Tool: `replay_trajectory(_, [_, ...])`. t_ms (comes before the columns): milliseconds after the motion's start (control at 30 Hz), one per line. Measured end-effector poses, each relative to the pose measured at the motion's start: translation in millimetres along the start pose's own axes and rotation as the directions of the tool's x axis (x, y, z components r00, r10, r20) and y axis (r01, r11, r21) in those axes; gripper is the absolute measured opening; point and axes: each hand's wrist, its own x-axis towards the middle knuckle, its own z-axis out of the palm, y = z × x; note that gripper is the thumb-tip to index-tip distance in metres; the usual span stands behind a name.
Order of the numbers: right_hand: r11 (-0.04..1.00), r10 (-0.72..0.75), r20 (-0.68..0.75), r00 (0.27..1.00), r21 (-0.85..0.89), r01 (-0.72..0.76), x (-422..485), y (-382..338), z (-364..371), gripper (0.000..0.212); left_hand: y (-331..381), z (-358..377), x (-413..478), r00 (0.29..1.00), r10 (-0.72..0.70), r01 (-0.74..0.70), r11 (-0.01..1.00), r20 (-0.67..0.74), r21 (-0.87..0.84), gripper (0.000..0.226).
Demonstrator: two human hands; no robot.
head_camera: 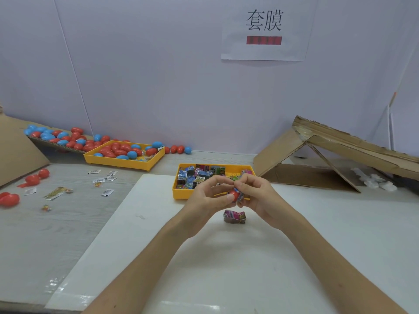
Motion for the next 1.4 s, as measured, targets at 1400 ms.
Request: replay_trajectory(1400, [0.997,-0.076,-0.065,0.995,-0.017,0.075,1.9,3.7,3.8,0.042,5.8,-8.0,0.1,0.992,-0.125,0.110,0.937,-0.024,-0.332,0.039])
